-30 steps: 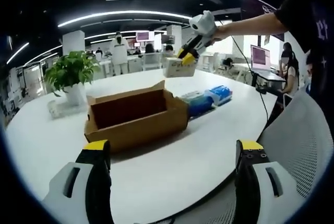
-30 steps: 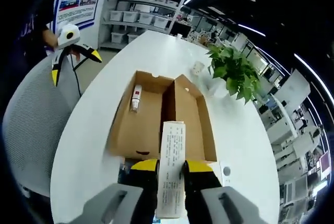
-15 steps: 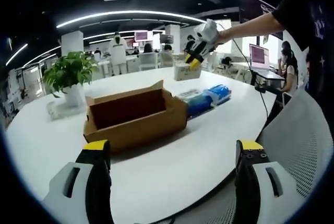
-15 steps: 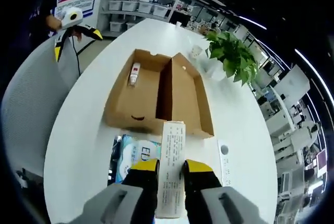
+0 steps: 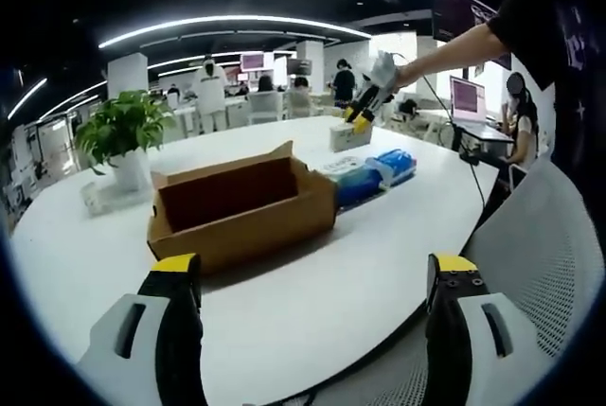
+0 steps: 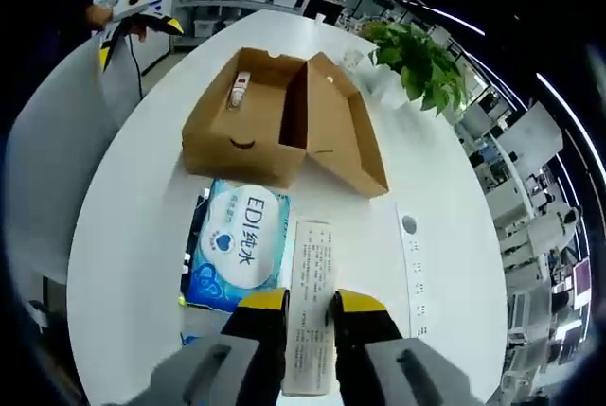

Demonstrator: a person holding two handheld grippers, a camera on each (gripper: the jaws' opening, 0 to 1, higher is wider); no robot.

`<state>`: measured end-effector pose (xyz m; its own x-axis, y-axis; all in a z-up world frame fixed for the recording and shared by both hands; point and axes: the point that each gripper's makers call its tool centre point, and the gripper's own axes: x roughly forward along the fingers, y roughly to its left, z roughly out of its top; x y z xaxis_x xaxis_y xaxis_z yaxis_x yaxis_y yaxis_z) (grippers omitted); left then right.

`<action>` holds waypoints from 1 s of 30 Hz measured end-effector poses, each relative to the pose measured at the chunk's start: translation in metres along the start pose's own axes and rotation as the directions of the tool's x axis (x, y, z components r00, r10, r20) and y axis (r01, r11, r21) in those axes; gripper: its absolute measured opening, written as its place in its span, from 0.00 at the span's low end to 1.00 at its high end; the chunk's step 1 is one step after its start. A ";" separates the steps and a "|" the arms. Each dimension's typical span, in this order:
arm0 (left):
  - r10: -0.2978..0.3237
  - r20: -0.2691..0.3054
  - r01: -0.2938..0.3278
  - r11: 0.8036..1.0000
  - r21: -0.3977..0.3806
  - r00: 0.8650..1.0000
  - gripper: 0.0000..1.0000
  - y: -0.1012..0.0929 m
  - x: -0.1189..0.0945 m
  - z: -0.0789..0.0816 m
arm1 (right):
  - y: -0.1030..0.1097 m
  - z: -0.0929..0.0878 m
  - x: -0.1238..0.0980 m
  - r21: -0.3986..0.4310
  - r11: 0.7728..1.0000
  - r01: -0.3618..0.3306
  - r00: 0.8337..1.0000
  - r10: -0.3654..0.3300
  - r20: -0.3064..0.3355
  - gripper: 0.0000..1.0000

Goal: Operate the shoe box by opening the lid, removing the specified soft item, and placing it in the target area until the item is outside and the box remains undamaged.

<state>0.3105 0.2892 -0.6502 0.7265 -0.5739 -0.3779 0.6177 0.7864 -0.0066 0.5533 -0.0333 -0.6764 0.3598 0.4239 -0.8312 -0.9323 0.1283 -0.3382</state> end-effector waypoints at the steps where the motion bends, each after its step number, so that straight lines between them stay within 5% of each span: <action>1: 0.000 -0.001 0.000 1.000 0.000 1.000 0.98 0.000 0.000 0.000 | 0.000 -0.003 0.001 -0.003 1.000 0.000 1.000 0.000 -0.005 0.14; 17: -0.001 -0.017 0.001 1.000 0.006 1.000 0.97 -0.001 0.002 -0.002 | 0.003 -0.069 0.020 -0.001 1.000 -0.019 0.994 0.019 -0.111 0.14; 30: -0.004 -0.024 0.004 1.000 -0.002 1.000 0.96 -0.002 0.002 -0.003 | 0.010 -0.100 0.025 -0.029 0.998 -0.054 0.980 0.047 -0.194 0.14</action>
<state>0.3095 0.2876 -0.6538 0.7167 -0.5711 -0.4002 0.6197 0.7848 -0.0100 0.5569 -0.1115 -0.7446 0.3159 0.2474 -0.9160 -0.9488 0.0790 -0.3058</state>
